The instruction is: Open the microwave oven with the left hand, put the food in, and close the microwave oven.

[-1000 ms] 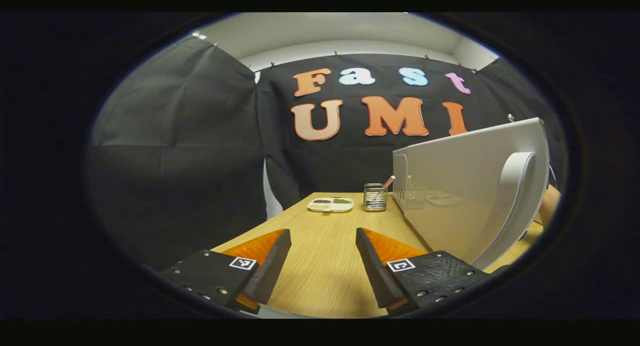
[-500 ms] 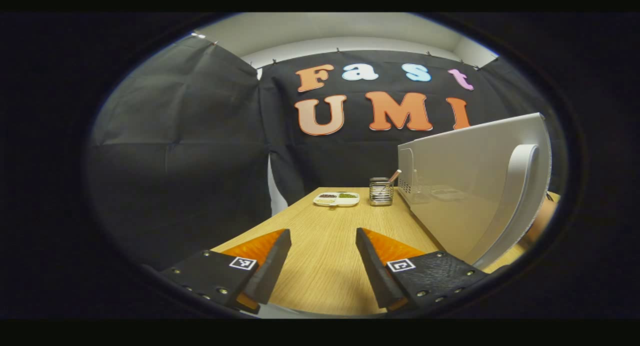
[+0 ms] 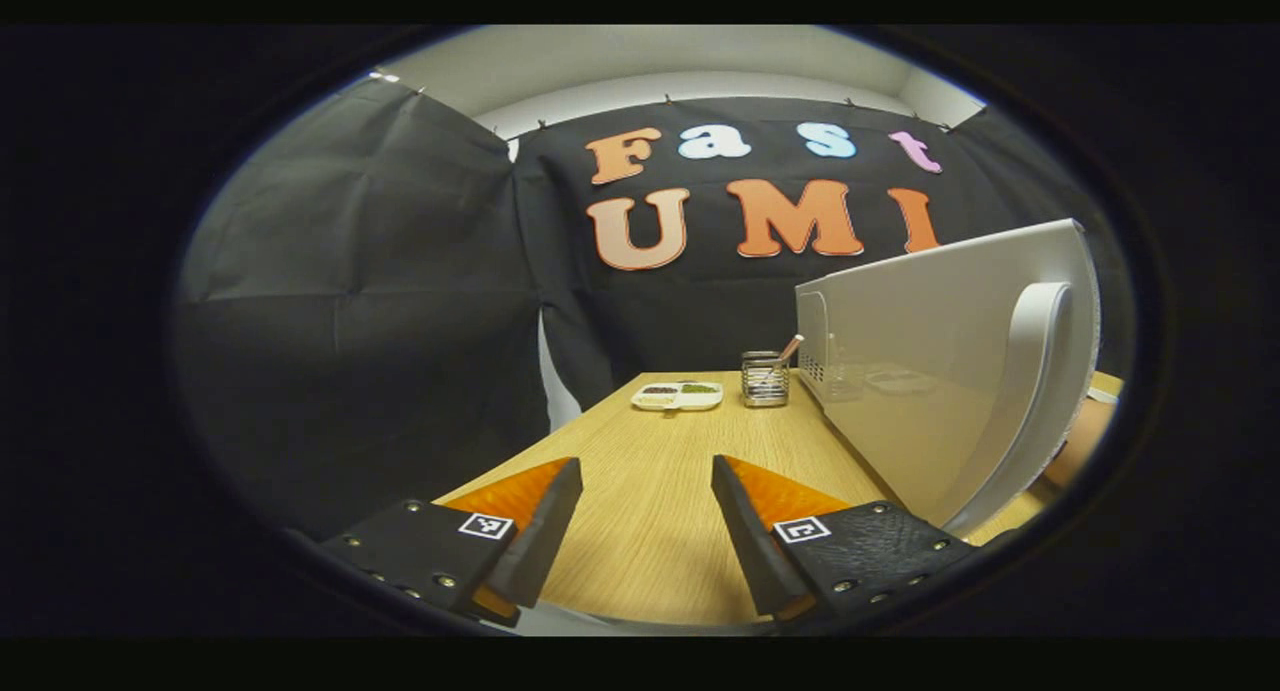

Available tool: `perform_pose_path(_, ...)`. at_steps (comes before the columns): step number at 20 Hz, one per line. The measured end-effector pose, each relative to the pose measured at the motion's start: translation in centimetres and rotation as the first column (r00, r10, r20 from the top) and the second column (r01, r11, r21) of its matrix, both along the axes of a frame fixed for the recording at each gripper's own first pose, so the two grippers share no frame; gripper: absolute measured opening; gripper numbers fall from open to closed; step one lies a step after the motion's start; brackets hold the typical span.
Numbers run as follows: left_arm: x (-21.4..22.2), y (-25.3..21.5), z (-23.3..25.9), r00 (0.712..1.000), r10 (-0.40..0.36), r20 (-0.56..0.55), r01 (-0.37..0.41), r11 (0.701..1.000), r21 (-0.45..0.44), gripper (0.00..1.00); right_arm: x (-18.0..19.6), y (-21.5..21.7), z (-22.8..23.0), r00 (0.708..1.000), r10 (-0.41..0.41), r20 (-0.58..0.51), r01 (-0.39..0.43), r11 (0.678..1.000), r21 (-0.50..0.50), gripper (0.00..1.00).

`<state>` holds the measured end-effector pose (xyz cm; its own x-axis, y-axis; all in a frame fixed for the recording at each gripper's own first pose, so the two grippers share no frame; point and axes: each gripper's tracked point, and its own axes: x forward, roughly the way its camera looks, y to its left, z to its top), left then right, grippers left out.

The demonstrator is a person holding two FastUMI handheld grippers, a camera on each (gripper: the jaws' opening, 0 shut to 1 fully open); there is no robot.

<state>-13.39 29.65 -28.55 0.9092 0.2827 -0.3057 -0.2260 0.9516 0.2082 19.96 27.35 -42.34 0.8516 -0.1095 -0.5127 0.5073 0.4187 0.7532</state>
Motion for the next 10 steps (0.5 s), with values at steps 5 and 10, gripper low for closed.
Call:
perform_pose_path(5,-0.6,-0.4,0.3,1.0,0.0,0.004,0.0,1.0,-0.002,0.78,0.1,3.3,-0.1,0.993,0.108,-0.038,-0.109,0.994,-0.014,0.25)
perform_pose_path(10,-1.1,-0.6,0.7,1.0,-0.001,0.009,0.001,1.0,-0.005,0.81,-1.2,3.9,0.3,0.981,0.173,-0.083,-0.181,0.979,-0.095,0.53)
